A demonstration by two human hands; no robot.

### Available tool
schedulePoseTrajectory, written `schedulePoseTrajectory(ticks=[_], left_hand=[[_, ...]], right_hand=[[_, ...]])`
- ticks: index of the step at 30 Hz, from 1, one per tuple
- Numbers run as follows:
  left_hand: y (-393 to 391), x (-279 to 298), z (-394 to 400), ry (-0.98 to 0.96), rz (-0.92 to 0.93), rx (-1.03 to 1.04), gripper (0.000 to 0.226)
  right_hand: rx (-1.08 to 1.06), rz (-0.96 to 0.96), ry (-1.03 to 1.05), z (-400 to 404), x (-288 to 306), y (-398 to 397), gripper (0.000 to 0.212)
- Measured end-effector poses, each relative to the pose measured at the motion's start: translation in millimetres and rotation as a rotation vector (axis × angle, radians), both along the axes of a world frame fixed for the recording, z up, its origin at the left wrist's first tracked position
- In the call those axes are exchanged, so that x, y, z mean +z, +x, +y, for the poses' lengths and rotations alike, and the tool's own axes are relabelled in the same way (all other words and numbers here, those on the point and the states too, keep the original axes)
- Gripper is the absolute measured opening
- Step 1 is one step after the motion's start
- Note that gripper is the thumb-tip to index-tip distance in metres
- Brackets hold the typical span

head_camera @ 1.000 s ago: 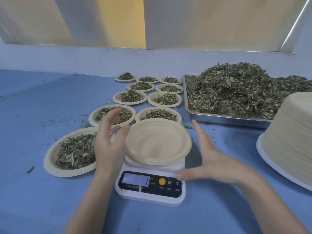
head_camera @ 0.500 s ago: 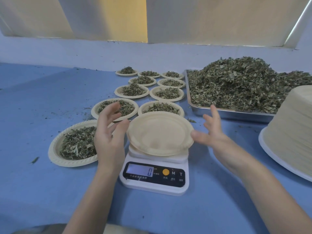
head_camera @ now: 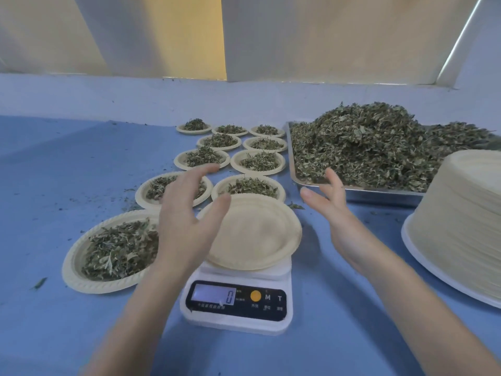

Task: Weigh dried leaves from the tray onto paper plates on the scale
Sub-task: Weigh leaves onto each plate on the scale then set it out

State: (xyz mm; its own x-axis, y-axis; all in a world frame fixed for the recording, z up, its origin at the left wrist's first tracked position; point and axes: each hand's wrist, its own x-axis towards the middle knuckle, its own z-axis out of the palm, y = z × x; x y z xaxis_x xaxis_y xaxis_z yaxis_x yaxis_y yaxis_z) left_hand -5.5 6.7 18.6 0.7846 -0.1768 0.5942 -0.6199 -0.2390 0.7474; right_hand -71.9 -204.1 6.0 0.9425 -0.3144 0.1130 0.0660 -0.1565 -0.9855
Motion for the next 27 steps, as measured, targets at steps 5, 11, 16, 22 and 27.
schedulePoseTrajectory(ticks=[5, 11, 16, 22, 27], left_hand=[[29, 57, -78, 0.463, -0.029, -0.188, 0.049], [74, 72, -173, 0.944, 0.157, -0.353, 0.058], [113, 58, -208, 1.017, 0.224, -0.345, 0.05], [153, 43, -223, 1.062, 0.141, -0.321, 0.04], [169, 35, -233, 1.158, -0.015, -0.315, 0.026]], right_hand=[[-0.222, 0.014, -0.194, -37, 32, 44, 0.105], [-0.543, 0.464, -0.457, -110, 40, 115, 0.076], [-0.396, 0.566, -0.708, -144, 22, 169, 0.063], [-0.255, 0.689, -0.983, -158, 12, 212, 0.061], [-0.093, 0.785, -1.034, -174, 23, 219, 0.051]])
